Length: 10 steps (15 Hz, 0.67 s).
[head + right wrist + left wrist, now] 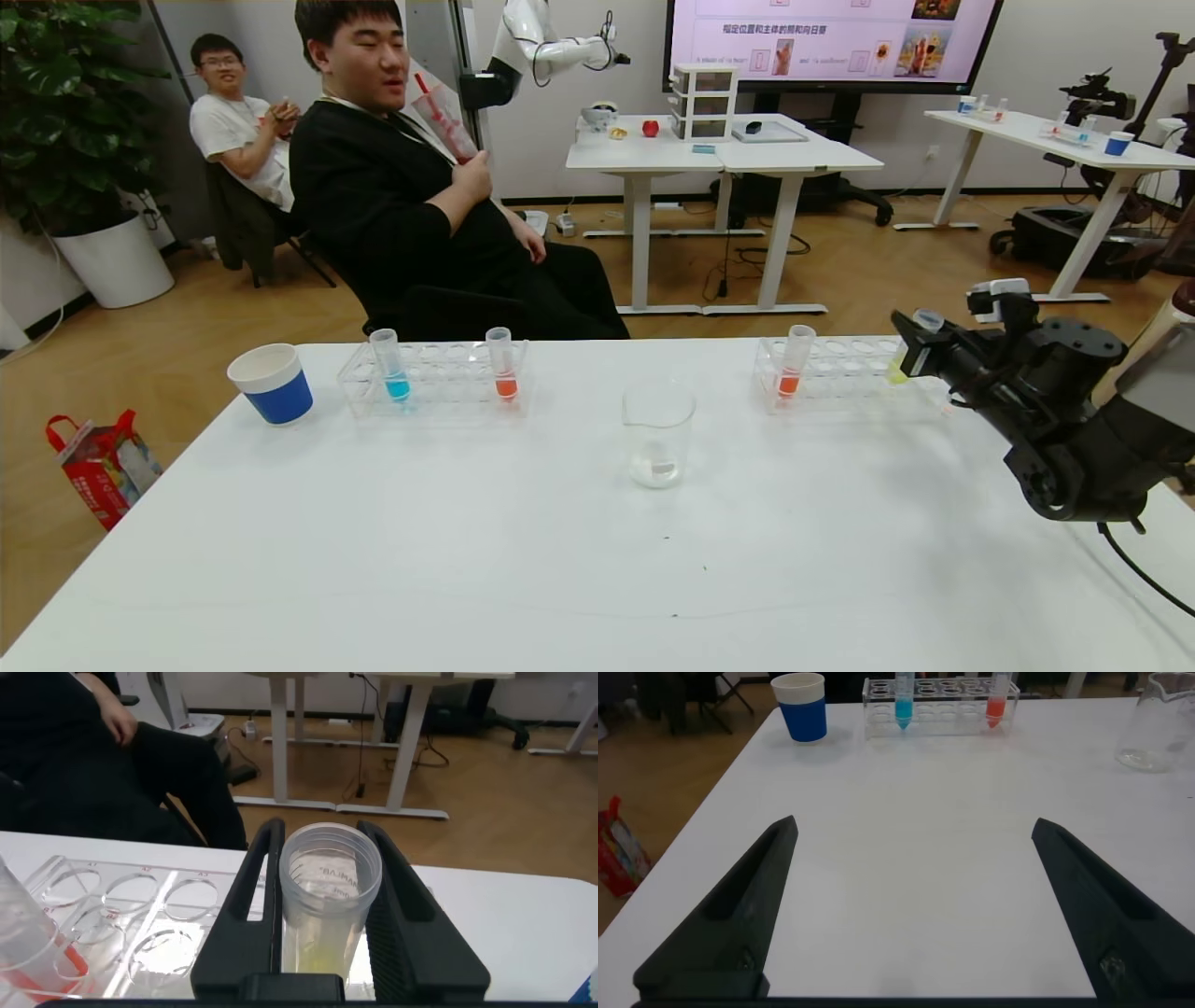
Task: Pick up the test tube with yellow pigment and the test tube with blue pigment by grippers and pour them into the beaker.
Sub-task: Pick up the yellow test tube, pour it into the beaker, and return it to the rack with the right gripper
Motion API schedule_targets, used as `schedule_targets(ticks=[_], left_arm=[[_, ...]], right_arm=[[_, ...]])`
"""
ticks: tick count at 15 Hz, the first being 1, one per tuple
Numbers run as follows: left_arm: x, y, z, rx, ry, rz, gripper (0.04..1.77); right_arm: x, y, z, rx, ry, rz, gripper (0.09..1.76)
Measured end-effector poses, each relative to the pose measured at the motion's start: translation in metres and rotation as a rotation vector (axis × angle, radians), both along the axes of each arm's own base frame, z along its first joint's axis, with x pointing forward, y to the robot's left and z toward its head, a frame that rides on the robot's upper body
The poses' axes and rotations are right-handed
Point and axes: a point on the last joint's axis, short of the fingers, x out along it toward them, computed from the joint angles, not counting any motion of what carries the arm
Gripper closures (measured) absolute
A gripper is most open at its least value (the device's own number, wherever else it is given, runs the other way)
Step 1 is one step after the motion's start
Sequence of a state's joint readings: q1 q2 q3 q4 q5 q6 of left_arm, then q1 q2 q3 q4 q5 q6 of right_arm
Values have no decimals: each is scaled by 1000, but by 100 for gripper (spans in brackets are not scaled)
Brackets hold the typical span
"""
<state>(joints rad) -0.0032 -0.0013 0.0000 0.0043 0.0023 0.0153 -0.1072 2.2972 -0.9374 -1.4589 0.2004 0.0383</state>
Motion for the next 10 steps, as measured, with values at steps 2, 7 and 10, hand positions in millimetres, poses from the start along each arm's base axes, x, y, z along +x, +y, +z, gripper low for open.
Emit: schedule_targets(ticks=[2, 7, 10], left_arm=[[0, 0, 0, 0, 0, 0, 6], [0, 0, 0, 0, 0, -1, 6], [0, 0, 0, 0, 0, 0, 6]], right_arm=[[-3, 1, 16, -1, 7, 3, 134], [-11, 6, 59, -10, -46, 13, 134], [-11, 8, 69, -46, -74, 22, 134]])
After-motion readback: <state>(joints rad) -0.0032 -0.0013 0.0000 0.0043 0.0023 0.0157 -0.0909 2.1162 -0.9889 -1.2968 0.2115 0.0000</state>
